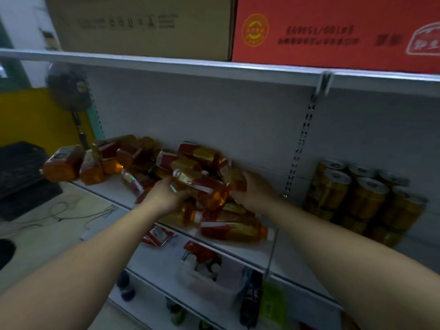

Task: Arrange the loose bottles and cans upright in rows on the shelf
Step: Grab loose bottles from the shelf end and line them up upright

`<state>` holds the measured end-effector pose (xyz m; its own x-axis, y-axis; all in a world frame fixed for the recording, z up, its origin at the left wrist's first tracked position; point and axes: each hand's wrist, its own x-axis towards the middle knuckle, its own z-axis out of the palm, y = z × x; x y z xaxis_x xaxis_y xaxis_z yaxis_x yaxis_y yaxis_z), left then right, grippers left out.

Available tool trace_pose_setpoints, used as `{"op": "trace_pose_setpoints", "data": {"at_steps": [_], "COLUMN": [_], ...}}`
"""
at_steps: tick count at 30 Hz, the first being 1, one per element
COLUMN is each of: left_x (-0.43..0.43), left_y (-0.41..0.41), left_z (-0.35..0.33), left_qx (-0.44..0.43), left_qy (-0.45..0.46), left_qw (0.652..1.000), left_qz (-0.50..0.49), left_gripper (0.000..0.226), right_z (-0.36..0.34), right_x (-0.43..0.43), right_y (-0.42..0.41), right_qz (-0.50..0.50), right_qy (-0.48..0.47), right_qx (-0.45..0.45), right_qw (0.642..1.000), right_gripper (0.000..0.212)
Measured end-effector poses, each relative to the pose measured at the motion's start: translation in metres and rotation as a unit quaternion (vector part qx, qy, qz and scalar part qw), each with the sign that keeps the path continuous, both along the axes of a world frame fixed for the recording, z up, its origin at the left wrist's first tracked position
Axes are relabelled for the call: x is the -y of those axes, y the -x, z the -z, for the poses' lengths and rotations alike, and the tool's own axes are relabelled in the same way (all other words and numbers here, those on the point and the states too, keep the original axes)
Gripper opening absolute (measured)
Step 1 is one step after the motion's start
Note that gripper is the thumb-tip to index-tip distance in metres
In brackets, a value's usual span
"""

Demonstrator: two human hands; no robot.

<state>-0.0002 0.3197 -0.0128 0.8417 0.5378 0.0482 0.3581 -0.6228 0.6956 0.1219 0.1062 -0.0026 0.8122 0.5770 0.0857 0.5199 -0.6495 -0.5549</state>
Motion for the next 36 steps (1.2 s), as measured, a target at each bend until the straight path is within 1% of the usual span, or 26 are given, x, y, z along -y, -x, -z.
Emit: {"op": "trace_pose_setpoints", "data": {"at_steps": [3, 7, 9, 10, 11, 12, 14, 15, 18, 21, 24, 25, 27, 29, 31, 34, 36], "left_x": [-0.024, -0.036, -0.034, -0.033, -0.030, -0.028, -0.022, -0.019, -0.011, -0.003, 0.006, 0.008, 0.013, 0.019, 0.028, 0.046, 0.061], "left_y": [-0.019, -0.045, -0.055, -0.060, -0.062, -0.065, -0.069, -0.071, -0.081, -0.084, -0.081, -0.080, -0.078, -0.074, -0.071, -0.067, -0.066], "left_z": [0.007, 0.013, 0.015, 0.015, 0.013, 0.011, 0.008, 0.008, 0.011, 0.012, 0.004, 0.001, -0.006, -0.016, -0.028, -0.048, -0.056], "left_qx": [-0.008, -0.030, -0.037, -0.043, -0.049, -0.052, -0.050, -0.044, 0.021, 0.082, 0.127, 0.149, 0.199, 0.248, 0.286, 0.278, 0.269], "left_qy": [0.093, 0.184, 0.213, 0.212, 0.209, 0.211, 0.221, 0.228, 0.246, 0.291, 0.325, 0.314, 0.263, 0.210, 0.200, 0.229, 0.215], "left_qw": [0.995, 0.982, 0.976, 0.976, 0.976, 0.976, 0.974, 0.972, 0.967, 0.950, 0.934, 0.935, 0.943, 0.945, 0.937, 0.933, 0.937], "left_qz": [-0.022, -0.030, -0.030, -0.028, -0.026, -0.023, -0.028, -0.035, -0.057, -0.081, -0.076, -0.065, -0.035, -0.020, -0.017, 0.023, 0.058], "left_gripper": [0.075, 0.089, 0.097, 0.100, 0.104, 0.111, 0.125, 0.125, 0.098, 0.112, 0.103, 0.100, 0.100, 0.097, 0.088, 0.079, 0.079], "right_z": [0.014, 0.022, 0.023, 0.022, 0.020, 0.018, 0.013, 0.009, -0.001, -0.008, -0.012, -0.014, -0.020, -0.028, -0.038, -0.053, -0.060], "right_x": [-0.021, -0.028, -0.026, -0.025, -0.025, -0.025, -0.024, -0.024, -0.022, -0.025, -0.028, -0.028, -0.025, -0.019, -0.011, 0.005, 0.020], "right_y": [0.000, -0.007, -0.009, -0.011, -0.013, -0.016, -0.022, -0.026, -0.040, -0.044, -0.044, -0.044, -0.042, -0.040, -0.035, -0.022, -0.010], "right_qz": [0.030, 0.055, 0.039, 0.021, 0.007, -0.001, 0.001, 0.011, 0.049, 0.061, 0.090, 0.096, 0.096, 0.089, 0.092, 0.119, 0.138], "right_qy": [-0.013, -0.019, -0.019, -0.019, -0.019, -0.025, -0.039, -0.043, -0.051, -0.102, -0.162, -0.181, -0.227, -0.284, -0.331, -0.383, -0.394], "right_qx": [-0.021, -0.042, -0.061, -0.070, -0.078, -0.074, -0.039, -0.027, -0.018, -0.034, -0.036, -0.027, -0.005, 0.012, 0.028, 0.016, 0.015], "right_qw": [0.999, 0.997, 0.997, 0.997, 0.997, 0.997, 0.998, 0.999, 0.997, 0.992, 0.982, 0.978, 0.969, 0.955, 0.939, 0.916, 0.909], "right_gripper": [0.074, 0.091, 0.097, 0.098, 0.097, 0.089, 0.064, 0.061, 0.060, 0.056, 0.046, 0.039, 0.024, 0.020, 0.020, 0.023, 0.019]}}
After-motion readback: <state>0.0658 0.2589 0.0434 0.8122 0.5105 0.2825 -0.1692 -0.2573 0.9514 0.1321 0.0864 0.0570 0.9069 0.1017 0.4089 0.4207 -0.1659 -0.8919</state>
